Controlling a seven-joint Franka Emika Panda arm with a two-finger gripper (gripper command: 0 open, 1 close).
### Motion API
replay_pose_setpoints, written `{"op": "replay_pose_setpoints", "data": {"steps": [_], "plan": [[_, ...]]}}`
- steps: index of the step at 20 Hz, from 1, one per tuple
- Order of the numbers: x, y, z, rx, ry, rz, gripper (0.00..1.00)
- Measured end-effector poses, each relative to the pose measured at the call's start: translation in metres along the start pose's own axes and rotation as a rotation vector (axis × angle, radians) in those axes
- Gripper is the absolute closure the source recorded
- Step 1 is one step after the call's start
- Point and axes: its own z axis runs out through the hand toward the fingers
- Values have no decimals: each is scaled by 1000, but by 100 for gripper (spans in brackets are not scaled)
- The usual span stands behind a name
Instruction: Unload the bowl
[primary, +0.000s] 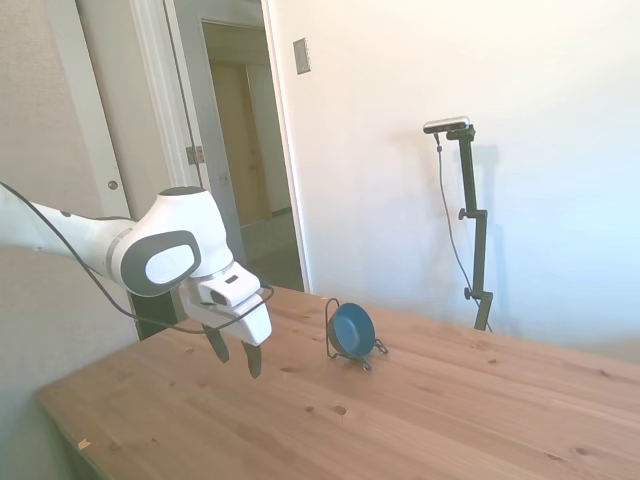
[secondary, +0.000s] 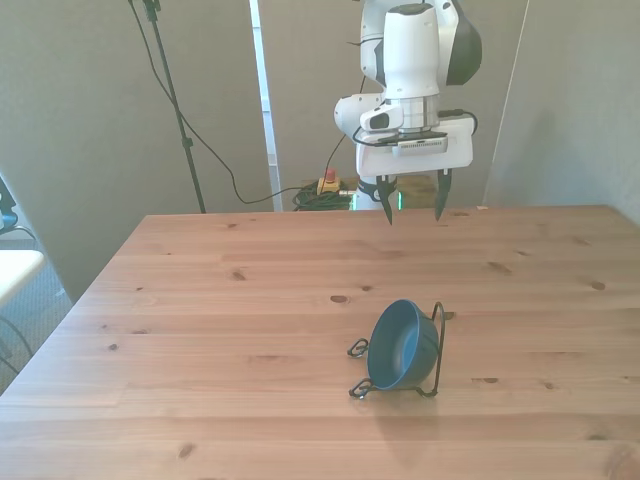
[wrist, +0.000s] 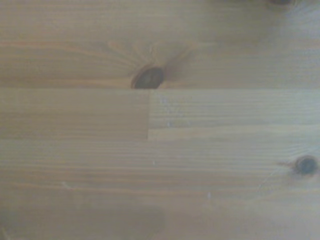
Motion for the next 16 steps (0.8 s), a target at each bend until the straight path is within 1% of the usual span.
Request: {"op": "replay_pose_setpoints", "data": {"steps": [5,11,16], "plan": [[42,-12,-10,34,37,-27,0],[95,-28,5,38,39,-114,0],[138,-27,12,78,19,-157,0]]}}
